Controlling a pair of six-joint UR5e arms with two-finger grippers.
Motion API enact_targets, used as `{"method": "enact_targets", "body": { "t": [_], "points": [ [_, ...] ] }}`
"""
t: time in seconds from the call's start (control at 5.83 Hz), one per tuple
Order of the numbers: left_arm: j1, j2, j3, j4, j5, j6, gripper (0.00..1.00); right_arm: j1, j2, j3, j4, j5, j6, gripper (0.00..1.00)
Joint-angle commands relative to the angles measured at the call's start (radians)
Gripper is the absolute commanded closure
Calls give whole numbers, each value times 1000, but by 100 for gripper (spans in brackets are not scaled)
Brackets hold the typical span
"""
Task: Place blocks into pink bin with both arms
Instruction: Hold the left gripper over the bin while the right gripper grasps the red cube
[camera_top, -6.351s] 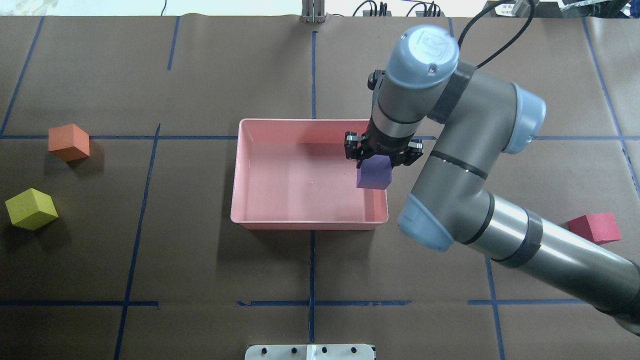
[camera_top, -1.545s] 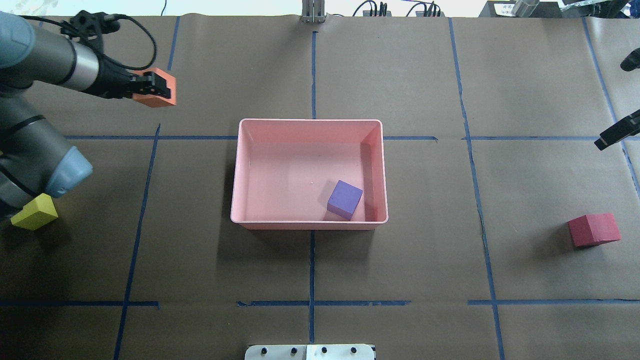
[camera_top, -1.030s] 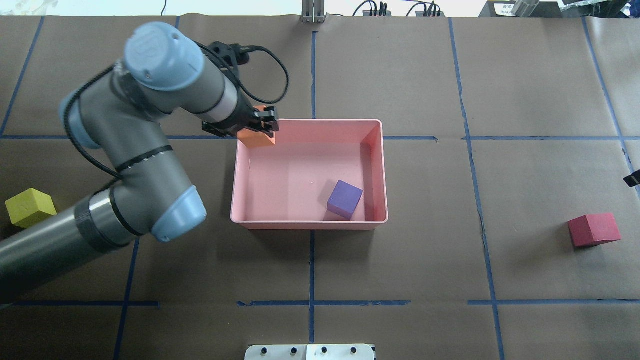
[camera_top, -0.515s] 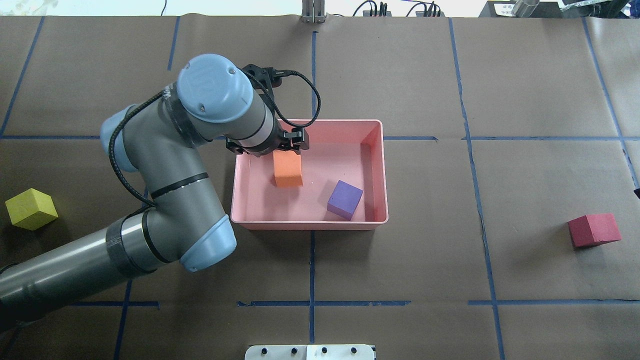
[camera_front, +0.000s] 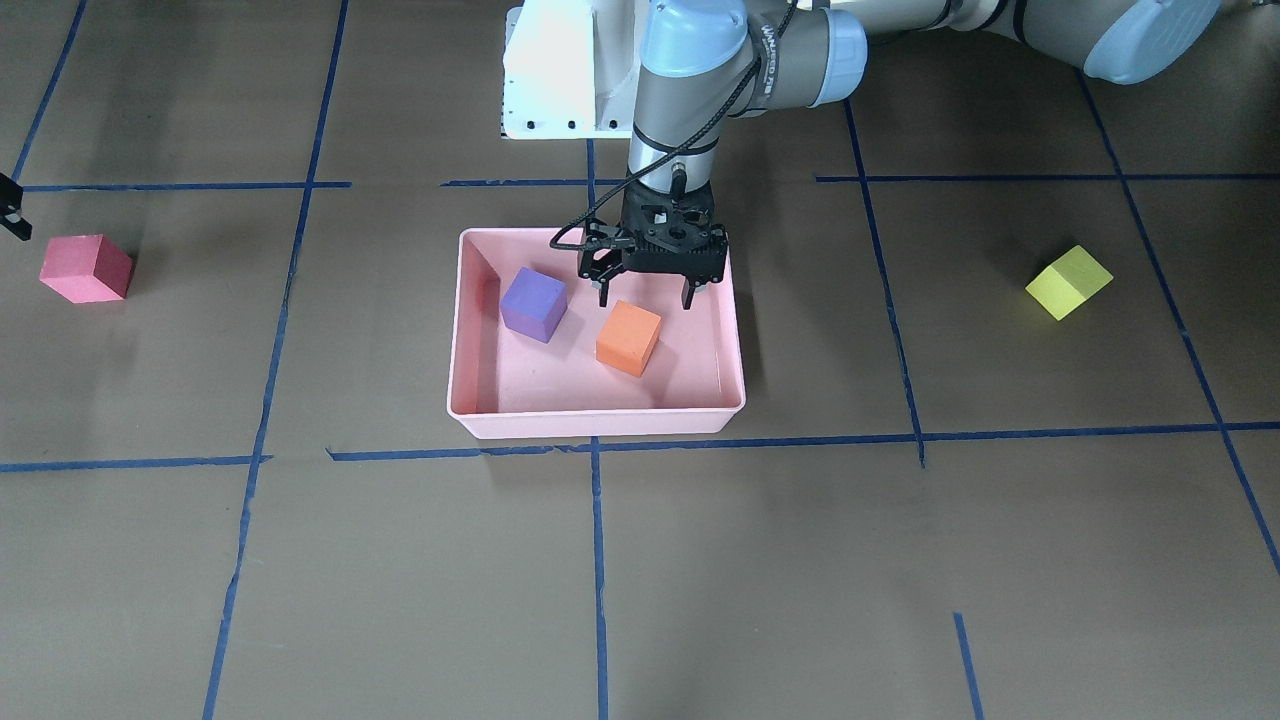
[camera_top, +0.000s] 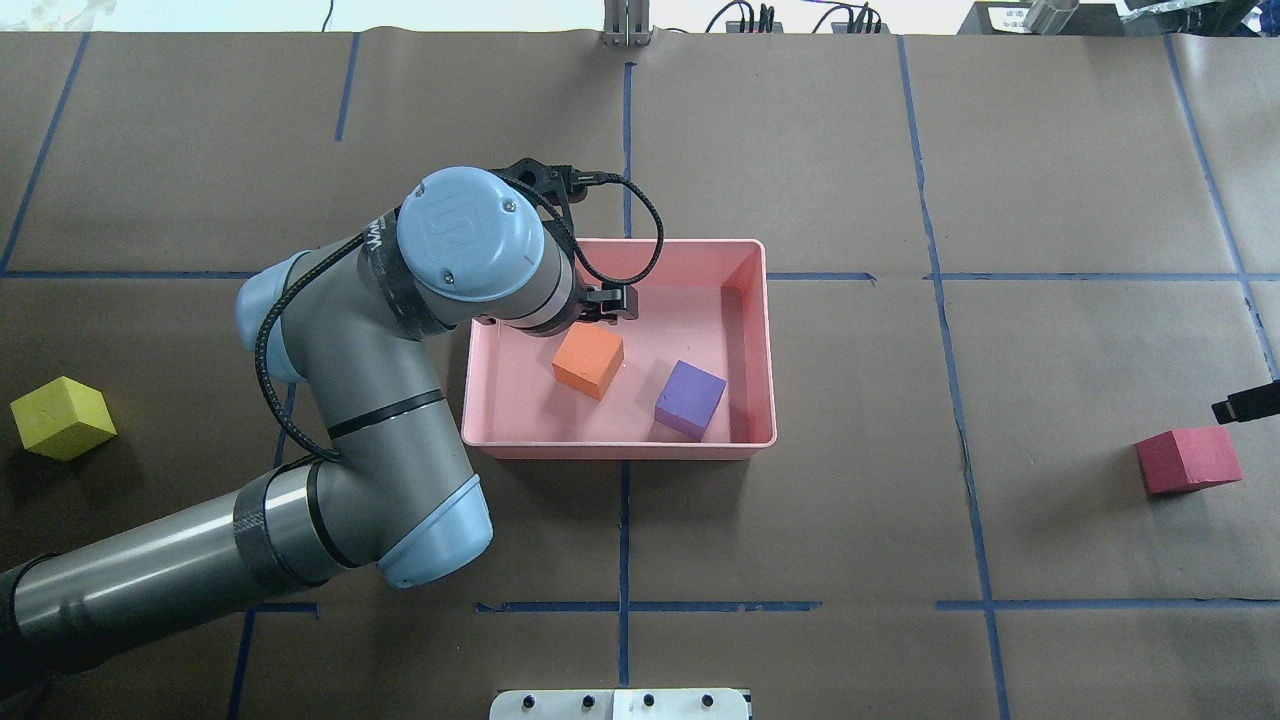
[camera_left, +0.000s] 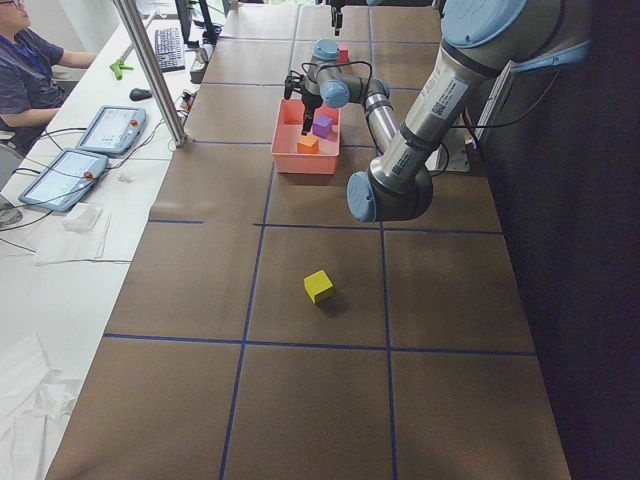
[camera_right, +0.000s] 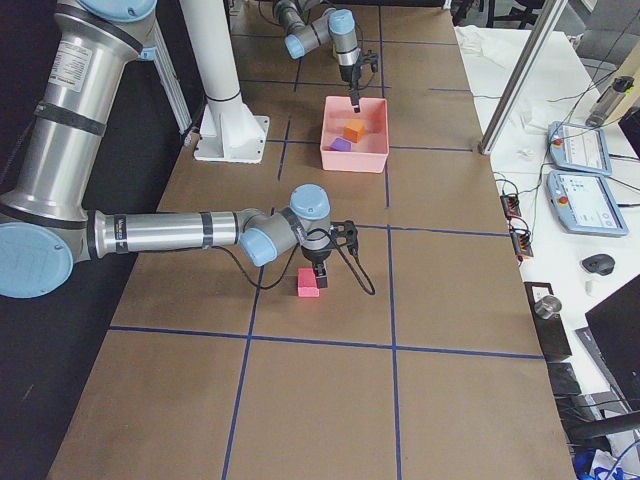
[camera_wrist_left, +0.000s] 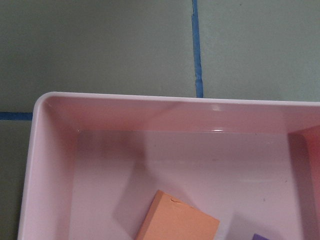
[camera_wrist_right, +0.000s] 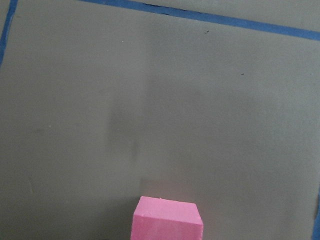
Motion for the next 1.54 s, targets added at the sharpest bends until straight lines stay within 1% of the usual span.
{"method": "enact_targets", "body": {
  "t": [0.0, 0.69, 0.86, 1.03, 1.2, 1.37],
  "points": [
    [1, 0, -4, 0, 0, 0, 0, -103, 3, -26, 25, -63, 53, 0],
    [1, 8, -9, 1, 2, -2, 0, -183, 11, -101, 28, -76, 41, 0],
    [1, 9, -9, 0, 0, 0, 0, -184, 25, -122, 28, -77, 44, 3],
    [1, 11, -9, -2, 0, 0, 0, -184, 44, -142, 26, -77, 48, 44],
    [1, 14, -9, -3, 0, 0, 0, -187, 63, -155, 26, -77, 47, 54],
    [1, 14, -10, -3, 0, 6, 0, -188, 65, -138, 26, -76, 49, 64]
  ]
}}
